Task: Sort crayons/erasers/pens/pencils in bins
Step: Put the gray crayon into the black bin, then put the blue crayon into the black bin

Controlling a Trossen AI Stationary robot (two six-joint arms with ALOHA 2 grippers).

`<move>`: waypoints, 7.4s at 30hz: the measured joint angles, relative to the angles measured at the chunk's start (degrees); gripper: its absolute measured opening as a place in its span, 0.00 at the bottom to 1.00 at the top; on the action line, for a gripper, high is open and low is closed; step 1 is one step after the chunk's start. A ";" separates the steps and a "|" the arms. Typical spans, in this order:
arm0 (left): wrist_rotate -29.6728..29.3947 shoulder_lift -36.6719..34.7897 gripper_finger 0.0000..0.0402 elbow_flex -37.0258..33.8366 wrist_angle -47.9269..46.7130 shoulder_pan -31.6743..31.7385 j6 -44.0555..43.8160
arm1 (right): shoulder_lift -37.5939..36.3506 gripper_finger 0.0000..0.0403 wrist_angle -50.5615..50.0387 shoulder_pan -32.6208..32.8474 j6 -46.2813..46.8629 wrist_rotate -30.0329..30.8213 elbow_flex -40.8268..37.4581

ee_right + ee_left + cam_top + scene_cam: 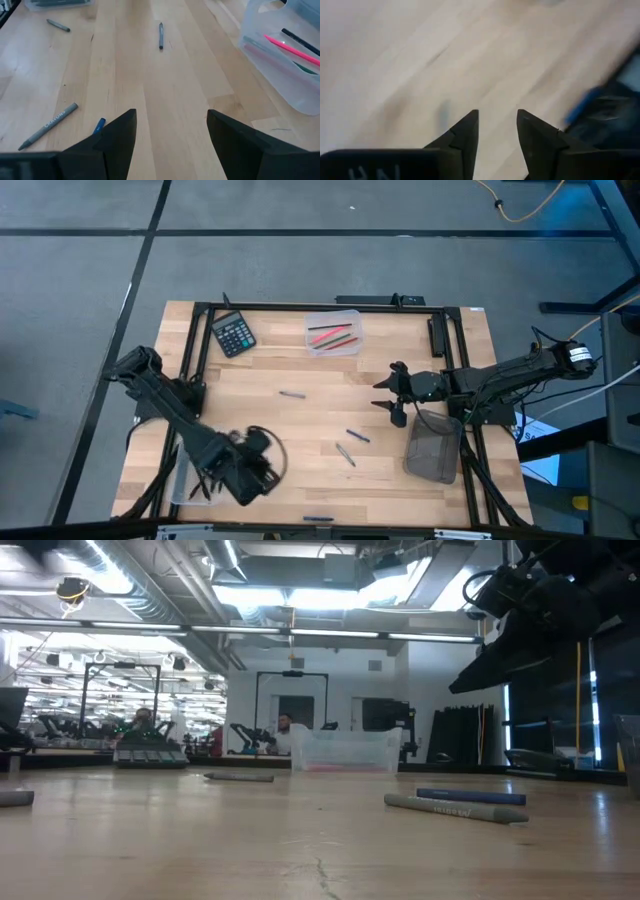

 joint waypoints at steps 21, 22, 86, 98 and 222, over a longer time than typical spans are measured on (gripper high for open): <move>18.75 17.14 0.31 -0.07 12.34 10.33 17.61 | 0.04 0.61 -1.38 0.11 0.27 -1.06 0.02; 19.65 17.24 0.31 -0.07 10.17 9.88 15.11 | 0.04 0.61 -1.36 0.11 0.22 -1.06 0.02; 1.14 17.37 0.05 -4.76 2.24 12.53 5.97 | 3.11 0.61 9.60 0.14 2.03 -0.91 0.07; -4.05 16.96 0.06 -1.89 2.80 20.51 11.55 | 20.70 0.61 29.38 0.80 5.97 -10.93 0.08; 18.70 33.04 0.28 6.56 57.00 30.97 90.38 | -2.93 0.42 -49.88 26.52 48.19 -3.79 15.80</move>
